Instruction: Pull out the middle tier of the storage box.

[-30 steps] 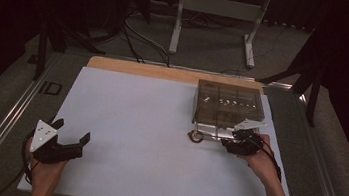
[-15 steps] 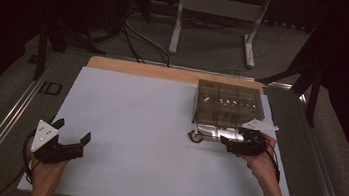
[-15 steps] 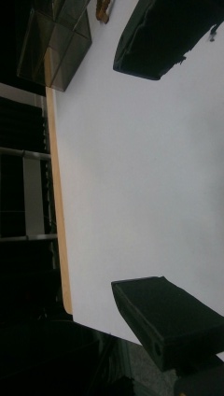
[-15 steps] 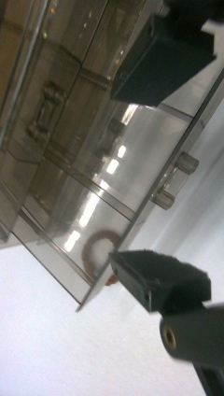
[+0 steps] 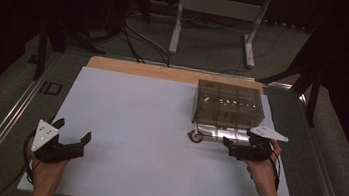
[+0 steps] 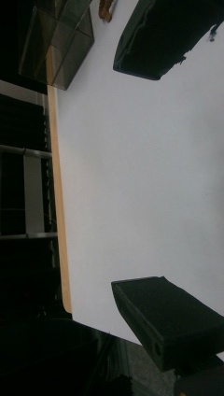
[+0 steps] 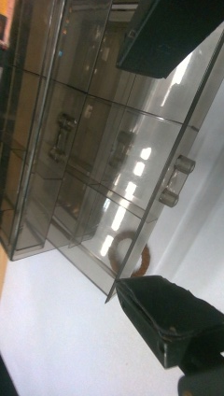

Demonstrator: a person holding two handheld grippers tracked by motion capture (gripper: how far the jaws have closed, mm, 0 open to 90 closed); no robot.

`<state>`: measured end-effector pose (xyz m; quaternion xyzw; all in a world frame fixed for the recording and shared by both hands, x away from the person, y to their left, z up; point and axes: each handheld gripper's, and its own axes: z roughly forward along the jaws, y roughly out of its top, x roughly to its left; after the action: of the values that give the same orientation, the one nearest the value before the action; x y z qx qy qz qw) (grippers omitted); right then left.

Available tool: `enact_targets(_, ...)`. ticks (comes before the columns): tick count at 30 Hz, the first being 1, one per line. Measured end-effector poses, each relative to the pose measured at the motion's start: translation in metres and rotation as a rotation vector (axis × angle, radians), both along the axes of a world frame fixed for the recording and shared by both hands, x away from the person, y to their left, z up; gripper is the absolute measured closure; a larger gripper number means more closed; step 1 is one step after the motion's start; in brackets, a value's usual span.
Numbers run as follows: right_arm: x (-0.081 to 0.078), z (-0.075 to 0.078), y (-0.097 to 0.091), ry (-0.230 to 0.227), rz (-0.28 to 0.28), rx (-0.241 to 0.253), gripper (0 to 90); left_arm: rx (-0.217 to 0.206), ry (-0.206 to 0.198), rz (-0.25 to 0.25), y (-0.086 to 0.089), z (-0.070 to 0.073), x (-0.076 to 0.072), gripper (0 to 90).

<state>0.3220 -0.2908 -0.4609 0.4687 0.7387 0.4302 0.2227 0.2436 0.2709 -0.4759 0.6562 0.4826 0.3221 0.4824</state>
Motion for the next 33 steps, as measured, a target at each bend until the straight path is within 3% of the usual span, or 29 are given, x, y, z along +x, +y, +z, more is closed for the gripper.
enact_targets(9, -0.010, 0.000, -0.004, -0.080, -0.040, 0.053, 0.0, -0.004, -0.002, -0.003, -0.009, 0.006, 0.003, 1.0)
enact_targets(16, -0.016, 0.001, -0.007, -0.128, -0.044, 0.091, 0.0, 0.005, -0.014, -0.060, -0.027, 0.018, 0.014, 1.1)
enact_targets(22, -0.016, 0.000, -0.007, -0.138, -0.046, 0.099, 0.0, 0.022, 0.002, -0.093, -0.046, 0.022, 0.029, 1.1)
enact_targets(33, -0.018, -0.001, -0.010, -0.145, -0.067, 0.110, 0.0, -0.009, 0.021, -0.120, -0.064, 0.022, 0.045, 1.1)
